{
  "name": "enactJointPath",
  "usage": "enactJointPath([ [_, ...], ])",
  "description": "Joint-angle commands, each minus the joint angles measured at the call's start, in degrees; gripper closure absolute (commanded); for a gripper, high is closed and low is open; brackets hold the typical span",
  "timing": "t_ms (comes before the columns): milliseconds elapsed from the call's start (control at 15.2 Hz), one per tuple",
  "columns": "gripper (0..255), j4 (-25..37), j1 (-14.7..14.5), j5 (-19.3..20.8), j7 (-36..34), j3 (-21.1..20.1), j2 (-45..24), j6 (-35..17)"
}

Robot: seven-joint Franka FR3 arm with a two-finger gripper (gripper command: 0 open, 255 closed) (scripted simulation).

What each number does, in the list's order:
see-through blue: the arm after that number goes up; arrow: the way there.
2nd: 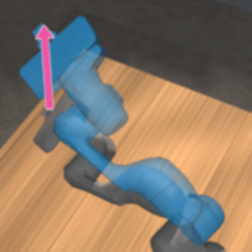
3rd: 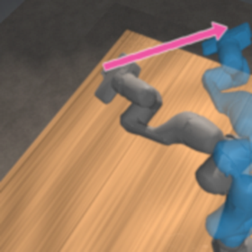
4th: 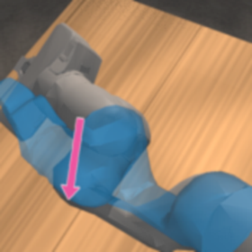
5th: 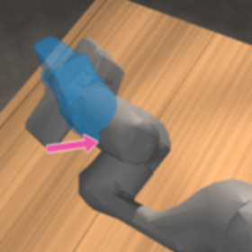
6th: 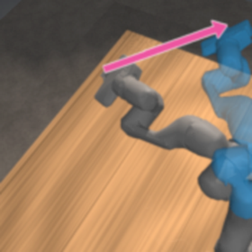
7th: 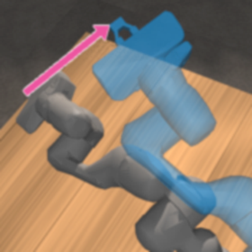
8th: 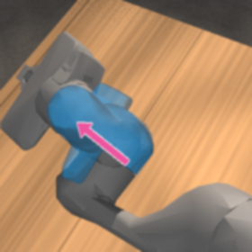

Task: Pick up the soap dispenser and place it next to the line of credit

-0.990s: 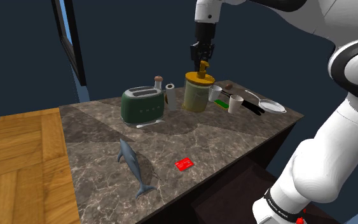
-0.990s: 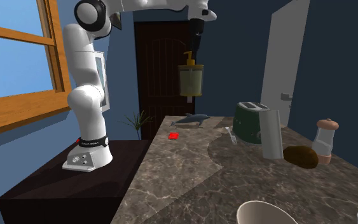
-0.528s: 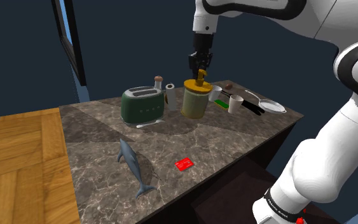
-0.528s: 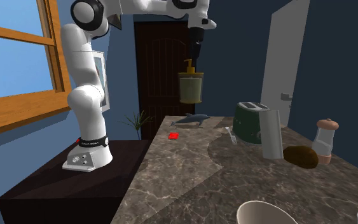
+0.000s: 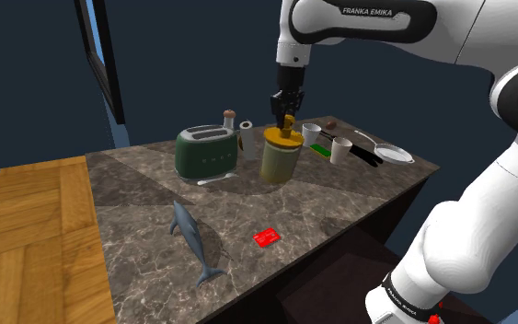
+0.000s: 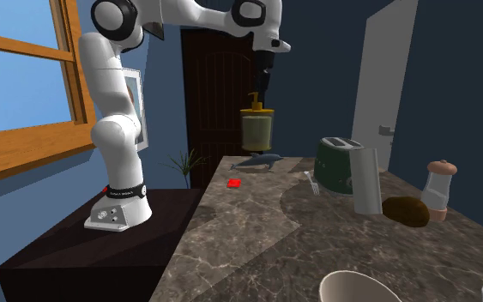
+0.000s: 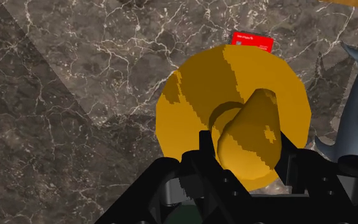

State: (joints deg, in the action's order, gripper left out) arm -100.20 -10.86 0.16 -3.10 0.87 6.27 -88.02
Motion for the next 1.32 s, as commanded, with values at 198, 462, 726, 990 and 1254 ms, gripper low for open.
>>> enactJointPath([
  [198,255,-4.52,0.03,0.02,0.04,0.03,0.52,-4.07],
  [462,255,-7.8,0.03,0.02,0.04,0.03,0.69,-7.17],
  [726,255,-10.84,0.03,0.03,0.03,0.04,0.66,-10.25],
  [990,255,-13.68,0.03,0.02,0.03,0.04,0.43,-13.31],
  [1254,255,-16.3,0.04,0.02,0.03,0.05,0.01,-16.36],
])
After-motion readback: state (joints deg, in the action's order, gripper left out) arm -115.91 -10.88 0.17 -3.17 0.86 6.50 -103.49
